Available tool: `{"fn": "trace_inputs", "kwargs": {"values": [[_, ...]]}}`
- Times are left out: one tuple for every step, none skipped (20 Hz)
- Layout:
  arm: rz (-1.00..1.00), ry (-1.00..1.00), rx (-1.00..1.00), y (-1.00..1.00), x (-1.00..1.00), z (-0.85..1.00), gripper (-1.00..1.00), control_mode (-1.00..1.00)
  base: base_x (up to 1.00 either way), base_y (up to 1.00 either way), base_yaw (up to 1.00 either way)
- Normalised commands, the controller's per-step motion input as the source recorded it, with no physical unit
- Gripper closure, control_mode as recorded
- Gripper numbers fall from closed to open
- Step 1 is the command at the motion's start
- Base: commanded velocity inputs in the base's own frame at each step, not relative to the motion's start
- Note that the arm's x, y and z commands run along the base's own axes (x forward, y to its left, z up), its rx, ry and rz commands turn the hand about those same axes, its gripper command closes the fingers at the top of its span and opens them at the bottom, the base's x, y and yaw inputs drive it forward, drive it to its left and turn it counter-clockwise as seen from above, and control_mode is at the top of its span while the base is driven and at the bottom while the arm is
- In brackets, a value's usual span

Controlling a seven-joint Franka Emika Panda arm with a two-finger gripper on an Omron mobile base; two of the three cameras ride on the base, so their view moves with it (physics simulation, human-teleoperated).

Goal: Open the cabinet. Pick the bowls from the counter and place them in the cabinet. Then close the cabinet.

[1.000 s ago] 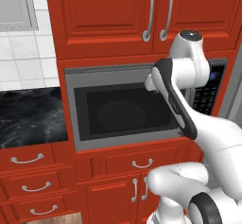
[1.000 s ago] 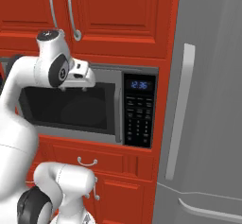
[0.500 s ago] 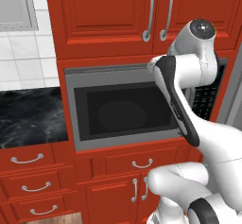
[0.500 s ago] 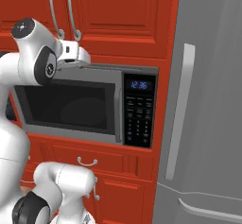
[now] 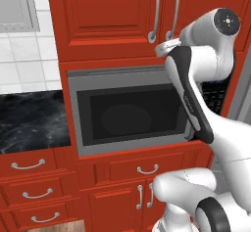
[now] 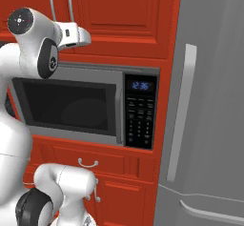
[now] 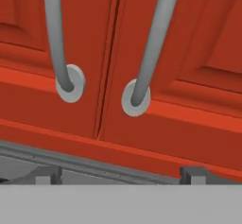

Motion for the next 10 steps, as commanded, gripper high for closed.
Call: {"fn": "trace_inputs", "kwargs": {"values": [[0.09,-0.21,-0.03,0.00,0.26,0.47,-1.00,-1.00,0.00,0.00,0.00],[0.08,-0.22,-0.02,0.00,0.23,0.49,-1.00,-1.00,0.00,0.00,0.00],[0.06,-0.16,0.00,-0.02,0.21,0.56,-1.00,-1.00,0.00,0.00,0.00],[0.04,-0.13,0.00,-0.01,0.21,0.51,-1.00,-1.00,0.00,0.00,0.00],[0.03,-0.11,0.00,-0.02,0.24,0.42,-1.00,-1.00,0.00,0.00,0.00],[0.00,-0.11,0.00,0.00,0.29,0.34,-1.00,-1.00,0.00,0.00,0.00],[0.00,-0.11,0.00,0.00,0.29,0.34,-1.00,-1.00,0.00,0.00,0.00],[0.00,0.00,0.00,0.00,0.56,0.26,-1.00,-1.00,0.00,0.00,0.00],[0.00,-0.01,0.00,0.00,0.49,0.23,-1.00,-1.00,0.00,0.00,0.00],[0.00,-0.03,0.00,0.00,0.48,0.26,-1.00,-1.00,0.00,0.00,0.00]]}}
